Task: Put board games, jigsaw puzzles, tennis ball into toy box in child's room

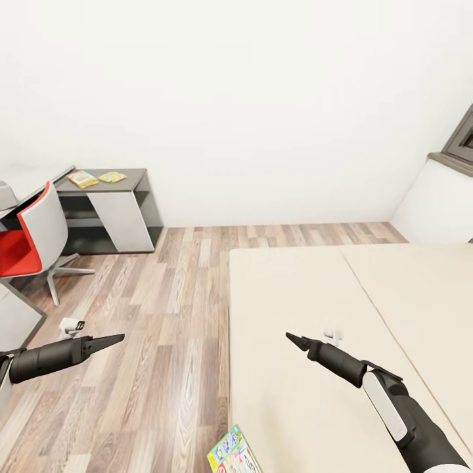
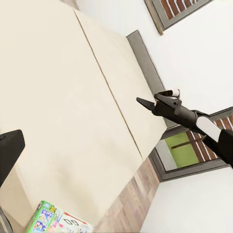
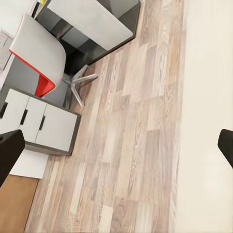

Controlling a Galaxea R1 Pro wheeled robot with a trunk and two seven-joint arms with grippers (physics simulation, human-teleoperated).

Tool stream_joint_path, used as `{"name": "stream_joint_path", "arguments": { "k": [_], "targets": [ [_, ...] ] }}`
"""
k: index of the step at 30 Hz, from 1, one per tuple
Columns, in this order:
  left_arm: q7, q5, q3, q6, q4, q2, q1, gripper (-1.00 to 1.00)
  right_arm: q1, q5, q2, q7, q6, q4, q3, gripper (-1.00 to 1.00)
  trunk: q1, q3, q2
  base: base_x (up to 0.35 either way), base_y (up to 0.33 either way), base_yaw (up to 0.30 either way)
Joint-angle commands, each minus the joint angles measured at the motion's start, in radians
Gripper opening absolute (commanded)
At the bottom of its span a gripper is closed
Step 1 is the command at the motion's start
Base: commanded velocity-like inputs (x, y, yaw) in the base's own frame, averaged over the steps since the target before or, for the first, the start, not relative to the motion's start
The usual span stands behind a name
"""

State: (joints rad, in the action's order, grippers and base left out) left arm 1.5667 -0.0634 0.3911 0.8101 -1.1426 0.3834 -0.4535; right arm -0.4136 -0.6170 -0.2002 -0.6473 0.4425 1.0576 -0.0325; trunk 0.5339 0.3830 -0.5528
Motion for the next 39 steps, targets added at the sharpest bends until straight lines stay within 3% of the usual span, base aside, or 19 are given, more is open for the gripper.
{"name": "stream_joint_path", "arguments": {
  "k": [1,39],
  "targets": [
    [0.004,0.001,0.000,0.011,0.000,0.000,-0.001,1.00,-0.001,-0.010,-0.001,0.002,0.008,0.000,-0.001,1.00,0.000,0.000,-0.001,0.000,0.000,0.000],
    [0.004,0.001,0.000,0.011,0.000,0.000,-0.001,1.00,-0.001,-0.010,0.001,0.005,0.008,-0.002,-0.001,1.00,0.000,-0.063,-0.001,0.000,0.000,0.001]
  ]
}}
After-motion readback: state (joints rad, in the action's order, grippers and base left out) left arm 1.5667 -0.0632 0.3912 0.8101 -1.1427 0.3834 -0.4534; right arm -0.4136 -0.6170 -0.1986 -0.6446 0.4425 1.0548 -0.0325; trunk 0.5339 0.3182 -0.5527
